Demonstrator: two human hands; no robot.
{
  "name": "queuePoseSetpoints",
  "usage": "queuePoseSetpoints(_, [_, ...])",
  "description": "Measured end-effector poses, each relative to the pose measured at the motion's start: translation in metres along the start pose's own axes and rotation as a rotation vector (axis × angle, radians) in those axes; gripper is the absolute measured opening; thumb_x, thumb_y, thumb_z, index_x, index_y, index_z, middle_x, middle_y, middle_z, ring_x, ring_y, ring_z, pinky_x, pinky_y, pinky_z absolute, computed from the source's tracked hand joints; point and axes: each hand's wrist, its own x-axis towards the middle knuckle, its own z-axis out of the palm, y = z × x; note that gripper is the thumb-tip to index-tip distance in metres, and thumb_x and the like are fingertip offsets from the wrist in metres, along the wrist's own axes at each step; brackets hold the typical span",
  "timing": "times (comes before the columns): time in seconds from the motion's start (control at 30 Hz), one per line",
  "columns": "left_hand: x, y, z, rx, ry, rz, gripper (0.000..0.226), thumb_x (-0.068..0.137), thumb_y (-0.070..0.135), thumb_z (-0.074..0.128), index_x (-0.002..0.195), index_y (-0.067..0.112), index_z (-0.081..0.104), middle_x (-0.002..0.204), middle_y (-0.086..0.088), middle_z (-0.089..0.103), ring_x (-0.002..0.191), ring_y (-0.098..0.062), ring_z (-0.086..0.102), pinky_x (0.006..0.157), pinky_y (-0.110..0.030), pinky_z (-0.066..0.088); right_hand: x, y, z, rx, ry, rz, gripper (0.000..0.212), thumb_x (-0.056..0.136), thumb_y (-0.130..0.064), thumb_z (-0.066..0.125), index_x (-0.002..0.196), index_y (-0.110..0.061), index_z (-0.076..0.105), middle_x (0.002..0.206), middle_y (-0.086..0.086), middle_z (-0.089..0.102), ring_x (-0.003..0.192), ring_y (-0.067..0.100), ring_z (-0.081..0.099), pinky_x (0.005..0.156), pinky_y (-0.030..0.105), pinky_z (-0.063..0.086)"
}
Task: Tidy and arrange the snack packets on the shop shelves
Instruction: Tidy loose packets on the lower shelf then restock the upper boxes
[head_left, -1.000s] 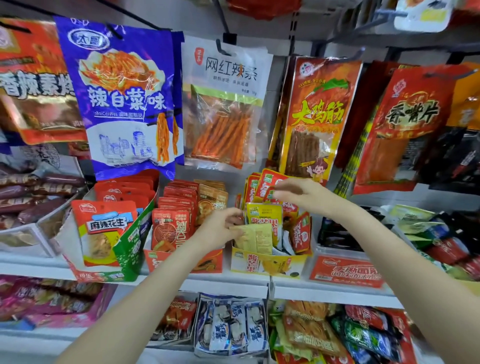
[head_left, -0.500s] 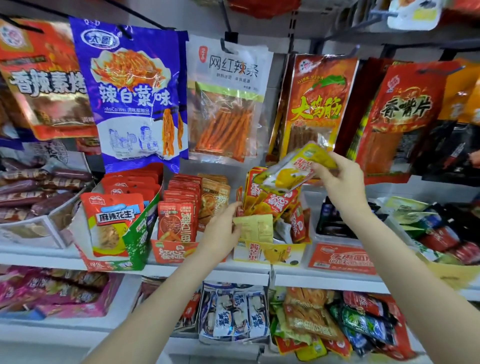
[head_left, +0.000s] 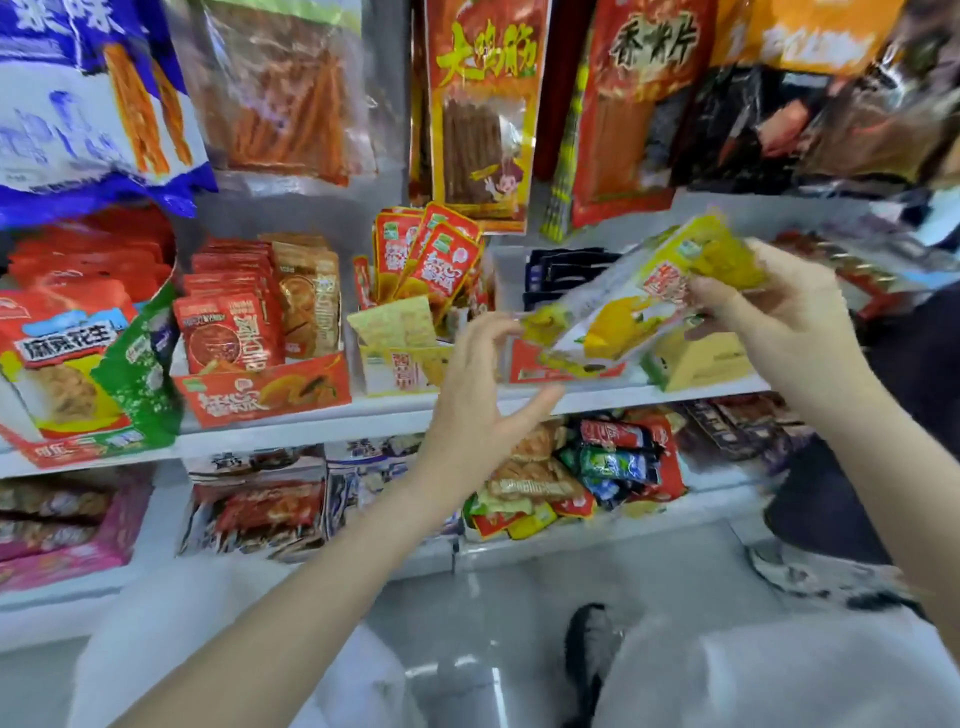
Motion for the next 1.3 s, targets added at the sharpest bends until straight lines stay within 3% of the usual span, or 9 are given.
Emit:
queuePoseSetpoints(0.17, [-0.020,-0.020,0.036,-0.080,-0.428,-0.255,0.045,0.082,0.032,0.068,0.120,0.031,0.045,0.119,0.012,0.053,0.109,-0.009,0.054,0.095,-0.032,0.047,-0.059,0.036,0.011,-0.089,-0.214,0.112,0.013,0.085,-0.040,0.058,0.087,-0.027,0.058,0.070,-0.021,0.066,0.061,0.002,0.062,0.054,0.014,0.046])
queuePoseSetpoints(0.27, [-0.035,-0.043,0.065,-0.041,-0.504,-0.278,0.021,0.085,0.017,0.064,0.105,0.008,0.063,0.103,-0.006,0.068,0.093,-0.021,0.064,0.083,-0.037,0.049,-0.085,0.070,0.022,0.274,-0.193,0.450,0.015,0.086,-0.008,0.059,0.099,-0.014,0.060,0.070,-0.011,0.069,0.062,0.003,0.063,0.049,0.014,0.048])
queuePoseSetpoints(0.37, [-0.056,-0.061,0.090,-0.077,-0.546,-0.372,0.023,0.082,0.016,0.062,0.095,-0.003,0.063,0.092,-0.018,0.068,0.075,-0.008,0.061,0.071,-0.033,0.049,-0.116,0.101,0.036,0.472,-0.243,0.846,0.039,0.080,-0.005,0.064,0.117,-0.008,0.054,0.092,0.002,0.069,0.078,0.017,0.064,0.057,0.026,0.052])
queuePoseSetpoints(0.47, [-0.071,-0.078,0.112,-0.122,-0.554,-0.457,0.013,0.086,0.001,0.059,0.097,-0.005,0.062,0.087,-0.011,0.063,0.060,0.014,0.054,0.064,-0.013,0.044,-0.148,0.121,0.058,0.399,-0.414,1.012,0.030,0.080,-0.009,0.068,0.108,-0.015,0.060,0.095,0.002,0.069,0.080,0.015,0.064,0.060,0.021,0.049])
queuePoseSetpoints(0.7, [-0.060,-0.111,0.118,0.118,-0.524,-0.567,0.031,0.087,0.003,0.055,0.118,0.009,0.056,0.108,-0.006,0.063,0.090,-0.012,0.055,0.085,-0.026,0.046,-0.173,0.169,0.089,0.476,0.058,1.184,0.018,0.080,-0.006,0.067,0.095,-0.015,0.063,0.102,0.010,0.068,0.080,0.021,0.065,0.070,0.034,0.053])
queuePoseSetpoints(0.93, [-0.030,-0.140,0.126,0.316,-0.486,-0.433,0.038,0.089,0.007,0.054,0.126,0.014,0.052,0.128,-0.004,0.055,0.115,-0.015,0.052,0.102,-0.029,0.041,-0.140,0.213,0.083,0.357,0.402,1.150,0.045,0.080,-0.020,0.071,0.115,-0.014,0.043,0.115,0.011,0.062,0.094,0.025,0.062,0.075,0.042,0.054])
queuePoseSetpoints(1.03, [-0.014,-0.149,0.156,0.377,-0.451,-0.380,0.038,0.090,0.014,0.054,0.128,0.016,0.050,0.128,-0.004,0.055,0.112,-0.017,0.054,0.099,-0.031,0.042,-0.132,0.227,0.072,-0.049,0.318,1.046,0.045,0.087,-0.027,0.060,0.121,-0.008,0.038,0.120,0.014,0.056,0.112,0.033,0.052,0.093,0.041,0.042])
queuePoseSetpoints(1.23, [0.009,-0.167,0.220,0.451,-0.543,-0.282,0.062,0.086,0.024,0.061,0.140,0.009,0.033,0.140,-0.015,0.041,0.128,-0.029,0.041,0.107,-0.038,0.035,-0.132,0.264,0.033,-0.151,0.051,0.971,0.038,0.091,-0.019,0.052,0.127,-0.010,0.044,0.124,0.011,0.056,0.115,0.029,0.051,0.098,0.040,0.040])
queuePoseSetpoints(1.3, [0.020,-0.170,0.230,0.495,-0.614,-0.169,0.072,0.085,0.026,0.064,0.144,0.012,0.025,0.148,-0.014,0.030,0.135,-0.028,0.030,0.113,-0.036,0.025,-0.132,0.271,0.023,-0.220,0.132,0.904,0.042,0.090,-0.019,0.057,0.128,-0.006,0.043,0.123,0.009,0.055,0.113,0.025,0.051,0.090,0.029,0.037])
